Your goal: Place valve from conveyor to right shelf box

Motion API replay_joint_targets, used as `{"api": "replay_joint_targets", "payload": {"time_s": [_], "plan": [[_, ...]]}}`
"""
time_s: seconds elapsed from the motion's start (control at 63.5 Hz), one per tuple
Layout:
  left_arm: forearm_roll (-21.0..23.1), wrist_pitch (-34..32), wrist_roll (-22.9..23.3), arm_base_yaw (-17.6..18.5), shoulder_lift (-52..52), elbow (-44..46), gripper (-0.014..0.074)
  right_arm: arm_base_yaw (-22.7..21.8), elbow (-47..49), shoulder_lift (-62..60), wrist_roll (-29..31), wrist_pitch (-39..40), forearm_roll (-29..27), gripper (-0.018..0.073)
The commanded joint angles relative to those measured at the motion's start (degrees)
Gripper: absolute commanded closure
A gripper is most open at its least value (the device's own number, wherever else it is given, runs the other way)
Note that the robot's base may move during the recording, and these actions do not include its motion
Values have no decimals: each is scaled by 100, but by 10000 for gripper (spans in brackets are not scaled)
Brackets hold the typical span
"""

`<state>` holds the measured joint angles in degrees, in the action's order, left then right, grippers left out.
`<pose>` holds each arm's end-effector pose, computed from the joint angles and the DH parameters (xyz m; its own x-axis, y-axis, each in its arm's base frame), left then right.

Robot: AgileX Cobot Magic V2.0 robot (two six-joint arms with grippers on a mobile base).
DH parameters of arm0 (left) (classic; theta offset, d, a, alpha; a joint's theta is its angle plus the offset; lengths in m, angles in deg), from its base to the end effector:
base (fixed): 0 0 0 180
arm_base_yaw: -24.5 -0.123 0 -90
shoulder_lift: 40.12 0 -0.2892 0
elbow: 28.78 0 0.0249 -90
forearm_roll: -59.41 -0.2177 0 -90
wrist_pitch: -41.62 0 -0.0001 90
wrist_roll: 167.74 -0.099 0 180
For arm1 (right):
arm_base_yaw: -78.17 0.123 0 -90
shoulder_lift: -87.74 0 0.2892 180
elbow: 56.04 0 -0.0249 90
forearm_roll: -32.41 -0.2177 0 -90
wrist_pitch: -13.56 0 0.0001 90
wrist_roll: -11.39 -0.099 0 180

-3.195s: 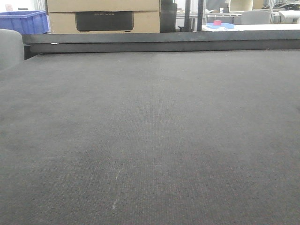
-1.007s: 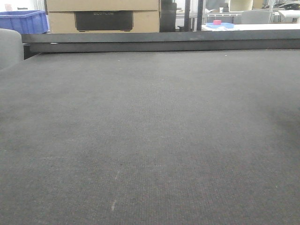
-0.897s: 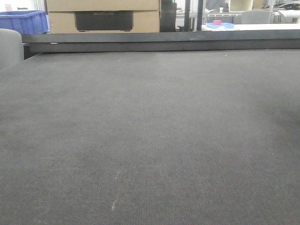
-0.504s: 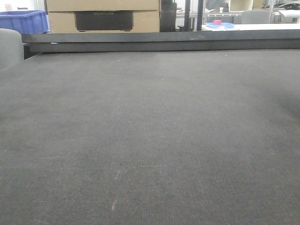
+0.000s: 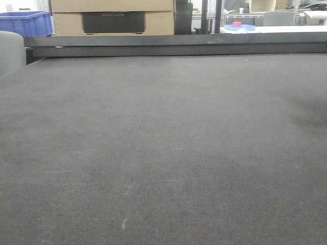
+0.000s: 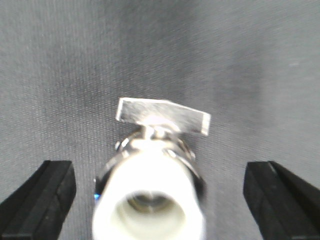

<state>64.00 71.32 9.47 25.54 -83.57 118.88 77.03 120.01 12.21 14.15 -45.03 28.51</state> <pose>0.0902 -0.0056 0.3731 -0.2668 -0.0161 -0.9636 0.0508 0.9982 -0.0307 0.3089 -0.0004 0.2616 -0.9740 0.0067 -0.2265 -0.0056 0.9985 0.0537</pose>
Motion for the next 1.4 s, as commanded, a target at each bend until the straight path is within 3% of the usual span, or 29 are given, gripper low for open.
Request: {"api": "replay_joint_targets", "payload": {"time_s": [0.0,0.173,0.283,0.346,0.504,0.551,0.661,0.96,1.039,1.275,1.385], "plan": [[40,-55,46,35,-3,49,-5,16,45,135,-2,102,33,-10],[40,-55,46,35,-3,49,-5,16,45,249,-2,178,33,-8],[40,-55,46,35,-3,49,-5,16,45,249,-2,203,33,89],[40,-26,46,35,-3,49,-5,16,45,249,-2,203,33,212],[40,86,46,35,-3,49,-5,16,45,198,-2,65,33,639],[40,97,46,35,-3,49,-5,16,45,139,-2,42,33,731],[67,281,46,35,-27,158,-5,16,45,-87,-2,56,33,717],[56,1594,85,23,-893,1268,-3,16,162,-1309,-2,64,33,717],[-169,2136,278,23,-1457,1762,-3,16,183,-1661,-2,52,24,717],[-853,3843,278,23,-3351,3459,-3,16,183,-2077,-2,-96,24,717],[-830,4027,-23,23,-4207,4158,-3,16,183,-2077,-2,-164,24,717]]}}
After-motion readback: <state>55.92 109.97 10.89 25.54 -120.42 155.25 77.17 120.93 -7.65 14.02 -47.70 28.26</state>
